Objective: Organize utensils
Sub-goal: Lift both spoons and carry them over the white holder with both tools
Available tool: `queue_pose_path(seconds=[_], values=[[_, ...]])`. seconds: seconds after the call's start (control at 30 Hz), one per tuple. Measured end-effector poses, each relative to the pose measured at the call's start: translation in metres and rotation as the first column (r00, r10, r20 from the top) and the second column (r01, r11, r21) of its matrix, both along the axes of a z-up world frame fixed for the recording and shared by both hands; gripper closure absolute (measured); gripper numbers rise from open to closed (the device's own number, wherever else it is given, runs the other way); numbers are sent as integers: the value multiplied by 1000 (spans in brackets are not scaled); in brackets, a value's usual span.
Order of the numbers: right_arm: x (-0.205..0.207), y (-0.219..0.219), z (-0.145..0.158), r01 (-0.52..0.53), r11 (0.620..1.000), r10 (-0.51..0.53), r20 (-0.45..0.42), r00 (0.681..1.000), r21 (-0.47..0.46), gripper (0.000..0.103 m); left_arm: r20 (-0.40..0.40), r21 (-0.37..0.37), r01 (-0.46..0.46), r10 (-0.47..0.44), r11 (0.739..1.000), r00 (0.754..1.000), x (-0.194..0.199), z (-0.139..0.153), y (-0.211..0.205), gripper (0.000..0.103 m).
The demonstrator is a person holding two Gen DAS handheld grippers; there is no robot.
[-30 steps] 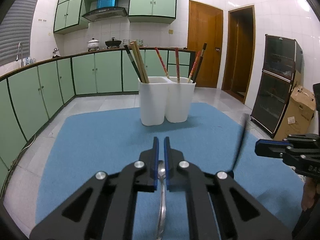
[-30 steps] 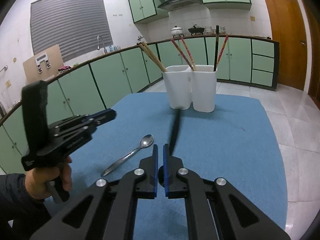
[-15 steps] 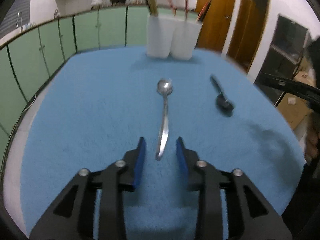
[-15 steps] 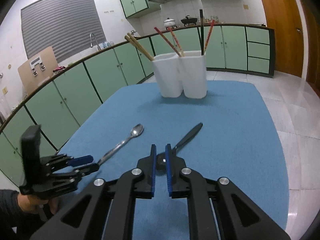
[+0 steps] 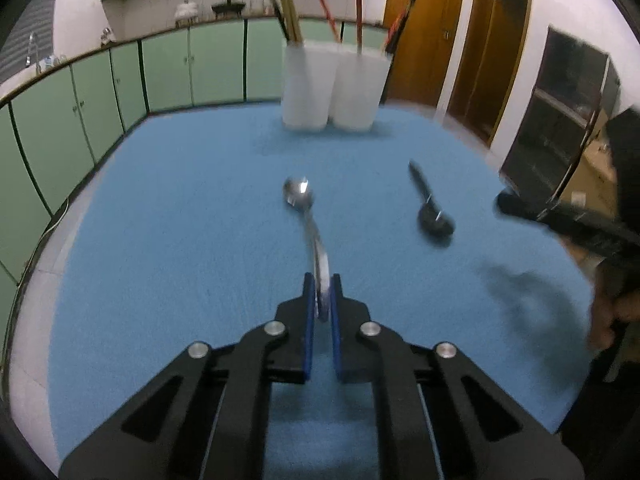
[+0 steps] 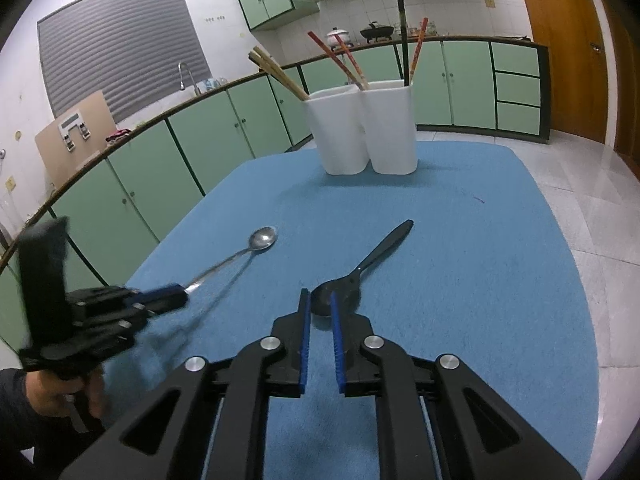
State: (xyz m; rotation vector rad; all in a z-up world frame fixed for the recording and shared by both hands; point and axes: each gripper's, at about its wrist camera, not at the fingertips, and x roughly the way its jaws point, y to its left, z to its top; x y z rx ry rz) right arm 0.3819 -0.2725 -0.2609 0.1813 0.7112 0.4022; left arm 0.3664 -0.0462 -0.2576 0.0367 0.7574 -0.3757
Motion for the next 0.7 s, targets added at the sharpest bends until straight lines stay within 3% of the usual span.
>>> queue_pose_path(seconds=[0.2,0.33,0.43,0.53,0.7], values=[[47,-10,-1,25,999,-22,-74,997,34,84,73,-49,-4,8,999,997,-5,28,4,101],[94,-28,-15,92,986,-60,-221,973,137,77,105,-65,-13,19,998,994,1,38,5,101],[116,-38,-28,159,974,-102,-312,945,164,76,138,-60,-10,18,998,990,4,46,2,101],[129,-34,-40,182,974,-122,-369,922,132,73,165,-49,3,5,999,986,5,53,-3,101],[134,-13,-41,159,987,-143,-316,938,28,73,172,-47,18,-9,999,985,6,54,-7,101]])
